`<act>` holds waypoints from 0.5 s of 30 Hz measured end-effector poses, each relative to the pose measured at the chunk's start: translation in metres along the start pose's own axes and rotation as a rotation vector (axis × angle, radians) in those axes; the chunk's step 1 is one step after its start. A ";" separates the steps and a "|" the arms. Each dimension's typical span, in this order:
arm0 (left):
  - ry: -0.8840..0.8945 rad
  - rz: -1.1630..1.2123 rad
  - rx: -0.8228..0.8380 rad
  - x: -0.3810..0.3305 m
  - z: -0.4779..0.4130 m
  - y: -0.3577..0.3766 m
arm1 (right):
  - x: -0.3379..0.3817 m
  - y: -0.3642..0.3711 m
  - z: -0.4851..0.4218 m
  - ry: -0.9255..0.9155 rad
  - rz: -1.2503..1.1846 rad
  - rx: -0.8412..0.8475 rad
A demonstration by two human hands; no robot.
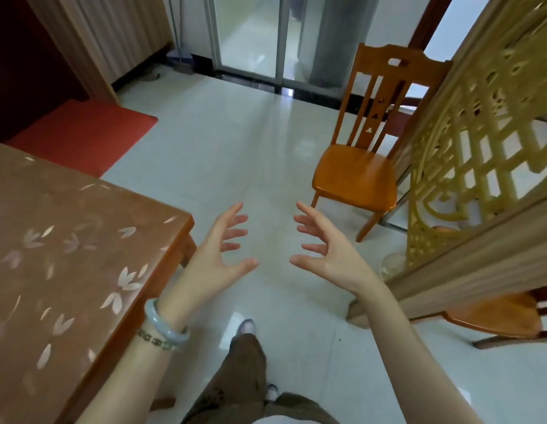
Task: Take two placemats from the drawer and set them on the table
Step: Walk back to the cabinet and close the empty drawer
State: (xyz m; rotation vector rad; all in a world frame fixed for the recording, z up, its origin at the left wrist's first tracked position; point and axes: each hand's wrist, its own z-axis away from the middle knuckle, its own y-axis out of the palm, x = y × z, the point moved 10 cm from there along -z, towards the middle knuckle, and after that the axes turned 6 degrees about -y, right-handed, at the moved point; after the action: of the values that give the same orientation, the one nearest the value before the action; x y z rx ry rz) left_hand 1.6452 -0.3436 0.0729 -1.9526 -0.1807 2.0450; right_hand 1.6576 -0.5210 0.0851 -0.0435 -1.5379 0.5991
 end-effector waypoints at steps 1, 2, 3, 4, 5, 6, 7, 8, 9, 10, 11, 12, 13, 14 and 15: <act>-0.016 0.002 0.001 0.004 -0.010 0.000 | -0.006 -0.001 -0.010 0.012 0.003 0.010; -0.033 0.007 -0.002 0.010 -0.022 -0.002 | -0.012 -0.003 -0.023 0.020 -0.003 0.018; -0.051 0.014 -0.010 0.018 -0.038 -0.004 | -0.020 -0.005 -0.040 0.029 -0.014 0.023; -0.068 0.022 -0.021 0.025 -0.054 -0.008 | -0.027 -0.008 -0.056 0.035 -0.022 0.026; -0.085 0.034 -0.035 0.032 -0.072 -0.011 | -0.033 -0.011 -0.075 0.040 -0.024 0.033; -0.101 0.048 -0.048 0.039 -0.087 -0.015 | -0.038 -0.014 -0.093 0.046 -0.019 0.038; -0.116 0.063 -0.060 0.046 -0.104 -0.020 | -0.042 -0.017 -0.113 0.054 -0.014 0.041; -0.133 0.075 -0.069 0.051 -0.123 -0.025 | -0.047 -0.020 -0.135 0.066 -0.010 0.039; -0.146 0.087 -0.074 0.056 -0.142 -0.030 | -0.052 -0.023 -0.158 0.080 -0.008 0.033; -0.156 0.102 -0.079 0.059 -0.159 -0.035 | -0.055 -0.026 -0.179 0.092 -0.004 0.029; -0.167 0.116 -0.090 0.061 -0.176 -0.041 | -0.057 -0.027 -0.199 0.100 0.005 0.031; -0.178 0.126 -0.105 0.063 -0.193 -0.049 | -0.057 -0.029 -0.220 0.107 0.007 0.035; -0.184 0.131 -0.127 0.064 -0.211 -0.058 | -0.056 -0.030 -0.241 0.106 0.004 0.046; -0.184 0.130 -0.145 0.063 -0.227 -0.066 | -0.053 -0.029 -0.261 0.099 0.000 0.066; -0.186 0.127 -0.159 0.062 -0.243 -0.074 | -0.049 -0.028 -0.279 0.090 -0.003 0.090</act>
State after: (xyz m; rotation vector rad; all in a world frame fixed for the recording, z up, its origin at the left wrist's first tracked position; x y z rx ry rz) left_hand 1.8939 -0.2836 0.0199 -1.9056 -0.2741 2.3618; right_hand 1.9333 -0.4696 0.0339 0.0005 -1.4222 0.6547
